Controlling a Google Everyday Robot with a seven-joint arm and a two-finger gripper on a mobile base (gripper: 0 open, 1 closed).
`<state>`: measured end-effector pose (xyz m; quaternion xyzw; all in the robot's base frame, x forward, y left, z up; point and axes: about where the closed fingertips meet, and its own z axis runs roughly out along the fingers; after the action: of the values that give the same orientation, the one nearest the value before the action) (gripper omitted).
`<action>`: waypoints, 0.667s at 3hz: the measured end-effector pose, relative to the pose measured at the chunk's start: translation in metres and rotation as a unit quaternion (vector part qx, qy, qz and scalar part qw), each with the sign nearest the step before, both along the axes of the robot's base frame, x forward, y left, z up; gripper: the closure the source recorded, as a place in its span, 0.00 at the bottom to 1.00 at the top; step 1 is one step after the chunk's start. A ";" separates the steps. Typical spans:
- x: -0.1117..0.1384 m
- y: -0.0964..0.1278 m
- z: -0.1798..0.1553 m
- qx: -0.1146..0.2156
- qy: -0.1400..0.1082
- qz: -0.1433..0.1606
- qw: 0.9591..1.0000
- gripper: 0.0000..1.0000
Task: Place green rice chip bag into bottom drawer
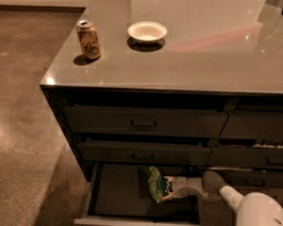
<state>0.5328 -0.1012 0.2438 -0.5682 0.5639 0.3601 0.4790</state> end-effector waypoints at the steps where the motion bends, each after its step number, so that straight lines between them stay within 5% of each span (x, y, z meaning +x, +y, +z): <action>1: 0.000 0.003 -0.002 -0.001 0.005 0.002 1.000 0.12; 2: -0.001 0.005 -0.002 0.000 0.005 0.004 1.000 0.00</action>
Offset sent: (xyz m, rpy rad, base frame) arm 0.0000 0.0030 -0.0020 -0.0017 0.0092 0.0049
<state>0.5323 -0.0963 0.2414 -0.5683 0.5643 0.3649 0.4749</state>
